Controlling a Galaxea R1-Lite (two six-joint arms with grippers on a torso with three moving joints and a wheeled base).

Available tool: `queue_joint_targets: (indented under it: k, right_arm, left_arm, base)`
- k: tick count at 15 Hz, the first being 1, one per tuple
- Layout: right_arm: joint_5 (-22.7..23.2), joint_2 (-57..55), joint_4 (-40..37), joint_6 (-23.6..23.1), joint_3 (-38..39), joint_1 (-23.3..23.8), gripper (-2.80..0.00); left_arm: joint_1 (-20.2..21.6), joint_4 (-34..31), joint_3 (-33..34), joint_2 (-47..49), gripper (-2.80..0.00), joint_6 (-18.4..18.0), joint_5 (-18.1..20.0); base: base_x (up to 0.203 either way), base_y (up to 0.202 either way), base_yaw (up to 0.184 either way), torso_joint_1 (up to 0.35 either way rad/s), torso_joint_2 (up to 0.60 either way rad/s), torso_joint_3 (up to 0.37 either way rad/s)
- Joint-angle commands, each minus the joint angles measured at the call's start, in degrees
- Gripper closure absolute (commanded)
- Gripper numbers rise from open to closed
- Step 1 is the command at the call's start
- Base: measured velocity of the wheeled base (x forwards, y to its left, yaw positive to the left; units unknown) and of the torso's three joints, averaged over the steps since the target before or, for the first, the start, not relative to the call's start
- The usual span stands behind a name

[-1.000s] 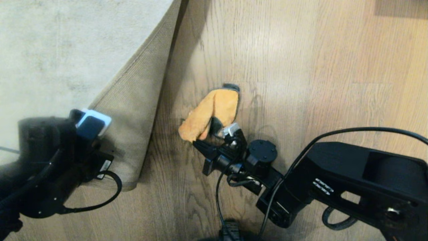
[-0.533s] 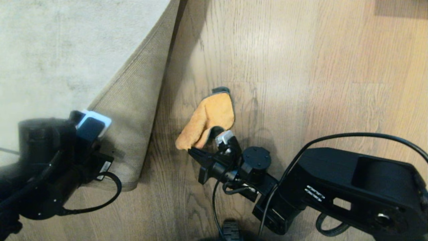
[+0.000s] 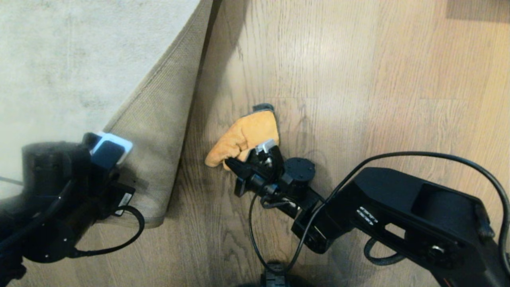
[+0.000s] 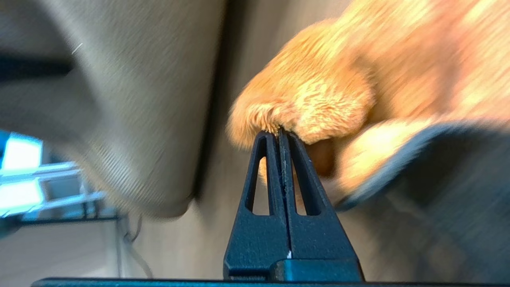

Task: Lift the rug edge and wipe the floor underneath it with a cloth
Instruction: Wipe the floor under the carpet with a rag

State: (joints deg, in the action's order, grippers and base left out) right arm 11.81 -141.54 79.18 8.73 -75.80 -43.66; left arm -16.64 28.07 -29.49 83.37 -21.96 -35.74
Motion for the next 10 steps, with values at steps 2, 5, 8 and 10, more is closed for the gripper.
queue_joint_targets:
  k: [2,5,8,10]
  right_arm:
    - [0.06,-0.28,-3.21,-0.01,-7.14,2.31,0.00]
    - [0.10,-0.06,-8.46,-0.02,-15.23,4.53,0.00]
    - [0.12,0.03,-13.78,-0.03,-23.40,6.06,0.00]
    - [0.14,0.03,-17.04,-0.03,-28.38,6.65,0.00]
  left_arm:
    - [-0.04,0.14,0.05,0.04,0.00,-0.11,-0.20]
    - [-0.06,0.14,0.13,0.04,0.00,-0.11,-0.20]
    - [-0.06,0.14,0.13,0.04,0.00,-0.19,-0.20]
    - [-0.06,0.14,0.13,0.04,0.00,-0.11,-0.20]
  base:
    - [0.000,0.000,0.000,0.000,0.00,0.000]
    - [0.000,0.000,0.000,0.000,0.00,0.000]
    - [0.000,0.000,0.000,0.000,0.00,0.000]
    - [0.000,0.000,0.000,0.000,0.00,0.000]
